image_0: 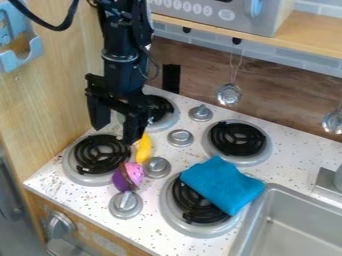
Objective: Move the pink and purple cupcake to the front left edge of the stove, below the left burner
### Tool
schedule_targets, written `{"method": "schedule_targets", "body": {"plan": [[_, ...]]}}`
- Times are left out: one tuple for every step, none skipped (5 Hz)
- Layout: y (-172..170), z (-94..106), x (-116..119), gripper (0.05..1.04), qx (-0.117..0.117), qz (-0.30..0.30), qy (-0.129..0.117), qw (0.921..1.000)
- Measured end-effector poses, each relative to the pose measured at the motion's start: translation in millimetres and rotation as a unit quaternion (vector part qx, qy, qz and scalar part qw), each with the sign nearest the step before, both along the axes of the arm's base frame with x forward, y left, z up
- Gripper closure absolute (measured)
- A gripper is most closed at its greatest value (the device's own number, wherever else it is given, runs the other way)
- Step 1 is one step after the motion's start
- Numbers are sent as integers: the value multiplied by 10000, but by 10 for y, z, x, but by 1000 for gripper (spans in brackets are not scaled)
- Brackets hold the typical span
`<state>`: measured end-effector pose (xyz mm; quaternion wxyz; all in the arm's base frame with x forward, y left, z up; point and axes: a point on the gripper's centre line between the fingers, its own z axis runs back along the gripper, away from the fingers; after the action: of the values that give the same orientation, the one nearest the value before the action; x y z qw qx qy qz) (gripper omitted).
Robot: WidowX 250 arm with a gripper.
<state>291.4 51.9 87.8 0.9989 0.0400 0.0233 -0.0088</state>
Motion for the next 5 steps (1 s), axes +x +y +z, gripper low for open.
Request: {"method": "schedule_targets", "body": {"plan": [[-6, -89, -27, 85, -28, 3, 159, 9999], [-7, -106, -33, 85, -32, 3, 189, 9998], [-7, -106, -33, 85, -32, 3, 189, 9998], [-5, -109, -37, 85, -24, 23, 196, 9998], [26, -331, 13, 85, 710, 61, 735, 9947]]}}
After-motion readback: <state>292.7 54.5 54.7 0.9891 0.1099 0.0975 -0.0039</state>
